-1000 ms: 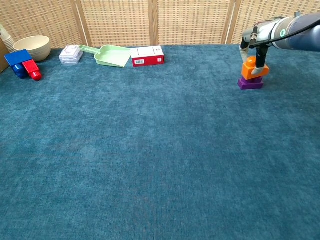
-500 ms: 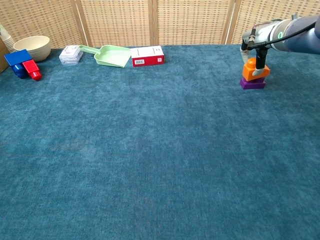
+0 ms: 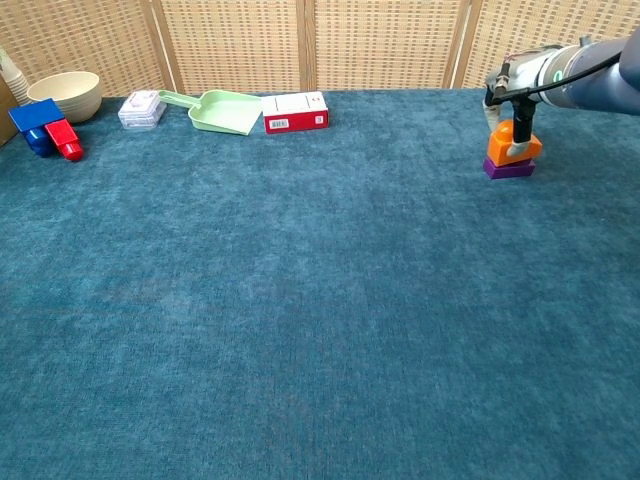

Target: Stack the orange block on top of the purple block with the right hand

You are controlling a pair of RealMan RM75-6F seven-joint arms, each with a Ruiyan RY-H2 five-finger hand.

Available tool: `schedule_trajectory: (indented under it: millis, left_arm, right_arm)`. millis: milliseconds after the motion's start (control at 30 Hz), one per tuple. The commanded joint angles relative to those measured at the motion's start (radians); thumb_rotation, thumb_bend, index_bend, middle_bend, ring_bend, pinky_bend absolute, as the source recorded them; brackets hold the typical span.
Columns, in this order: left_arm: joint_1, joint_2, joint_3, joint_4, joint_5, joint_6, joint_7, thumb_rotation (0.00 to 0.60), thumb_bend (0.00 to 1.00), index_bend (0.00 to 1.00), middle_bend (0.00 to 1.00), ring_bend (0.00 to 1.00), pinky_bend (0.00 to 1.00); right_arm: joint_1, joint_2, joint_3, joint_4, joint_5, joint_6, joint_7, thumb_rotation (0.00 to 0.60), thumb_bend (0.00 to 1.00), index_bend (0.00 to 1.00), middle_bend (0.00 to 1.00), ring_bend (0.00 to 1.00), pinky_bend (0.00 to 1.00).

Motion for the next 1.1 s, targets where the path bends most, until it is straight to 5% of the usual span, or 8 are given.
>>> schedule_trajectory:
  millis: [33, 767, 1100]
  left_arm:
    - [0.000, -0.001, 0.000, 0.001, 0.000, 0.000, 0.000, 0.600, 0.37, 0.34, 0.16, 0.15, 0.00]
    - [0.006, -0.004, 0.003, 0.008, -0.001, 0.003, -0.007, 0.600, 0.37, 0.34, 0.17, 0.15, 0.00]
    - [0.003, -0.003, 0.001, 0.011, 0.003, 0.002, -0.011, 0.600, 0.37, 0.34, 0.16, 0.15, 0.00]
  right_arm:
    - [-0.001, -0.003, 0.001, 0.007, 0.002, -0.003, -0.001, 0.600, 0.26, 0.60, 0.22, 0.08, 0.14]
    - [-0.008, -0.033, 0.001, 0.064, 0.024, -0.024, -0.033, 0.600, 0.26, 0.60, 0.22, 0.07, 0.14]
    - [-0.009, 0.013, 0.003, -0.004, 0.036, -0.004, -0.050, 0.600, 0.28, 0.27, 0.19, 0.04, 0.14]
